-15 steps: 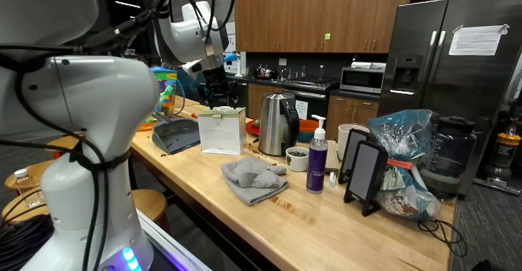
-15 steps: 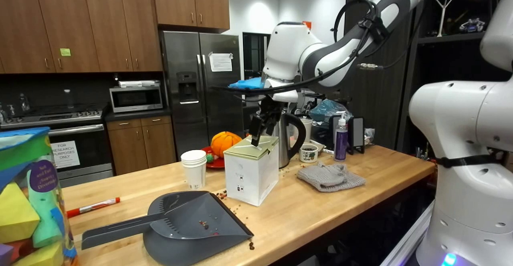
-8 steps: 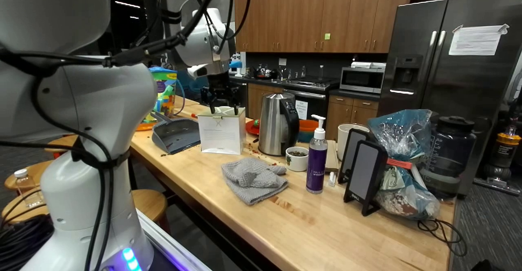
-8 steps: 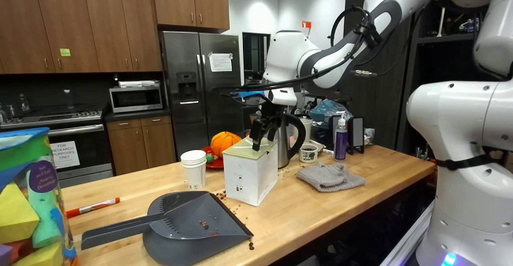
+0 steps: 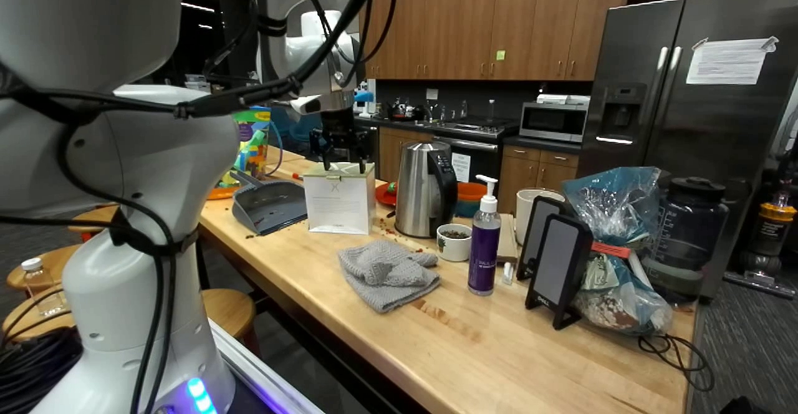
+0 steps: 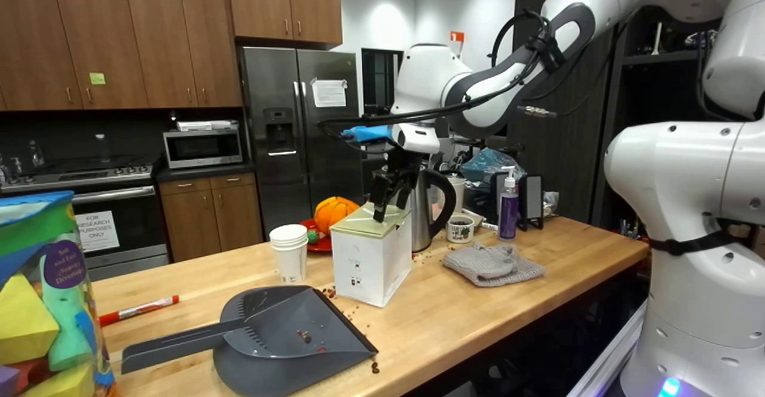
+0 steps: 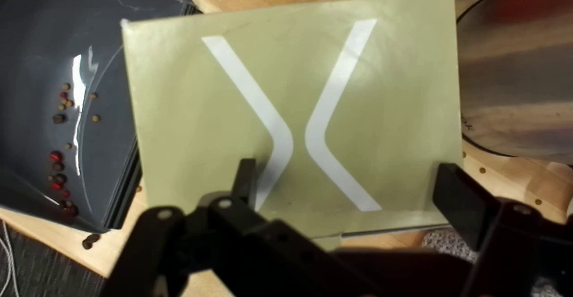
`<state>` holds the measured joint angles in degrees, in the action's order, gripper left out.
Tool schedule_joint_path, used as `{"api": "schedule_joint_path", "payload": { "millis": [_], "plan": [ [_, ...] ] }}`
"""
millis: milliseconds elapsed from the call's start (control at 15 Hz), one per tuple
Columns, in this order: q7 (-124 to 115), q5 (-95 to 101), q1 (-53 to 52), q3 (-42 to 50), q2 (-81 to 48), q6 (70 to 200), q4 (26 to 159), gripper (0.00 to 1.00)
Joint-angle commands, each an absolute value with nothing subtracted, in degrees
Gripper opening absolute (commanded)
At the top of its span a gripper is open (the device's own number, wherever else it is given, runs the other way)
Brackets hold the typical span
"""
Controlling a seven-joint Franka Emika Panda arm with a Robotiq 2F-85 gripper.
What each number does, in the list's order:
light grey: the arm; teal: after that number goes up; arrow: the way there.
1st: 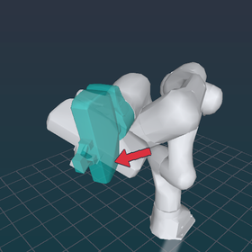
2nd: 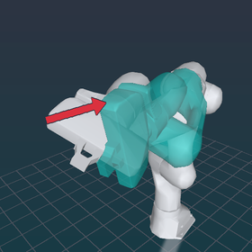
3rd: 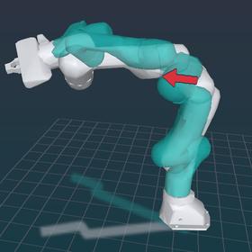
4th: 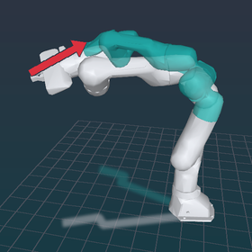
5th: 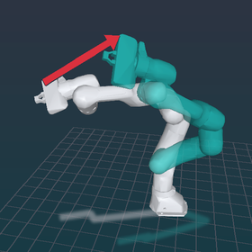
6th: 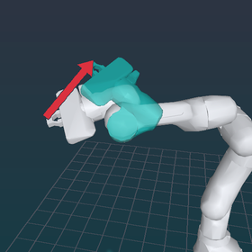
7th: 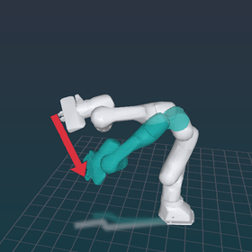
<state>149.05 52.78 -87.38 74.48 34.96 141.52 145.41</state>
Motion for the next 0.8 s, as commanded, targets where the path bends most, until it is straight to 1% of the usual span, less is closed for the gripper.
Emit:
{"api": "schedule_joint_path", "payload": {
  "millis": [0, 67, 333, 733],
  "plan": [
    [147.0, 54.9, -81.7, 68.1, 35.7, 140.2, 146.4, 1.0],
    [148.9, 51.0, -76.5, 62.7, 31.9, 142.8, 147.4, 1.0],
    [147.9, 49.1, -61.8, 45.6, 32.8, 140.2, 149.1, 1.0],
    [147.4, 37.4, -36.3, 19.0, 34.5, 130.7, 149.6, 1.0]
  ]
}}
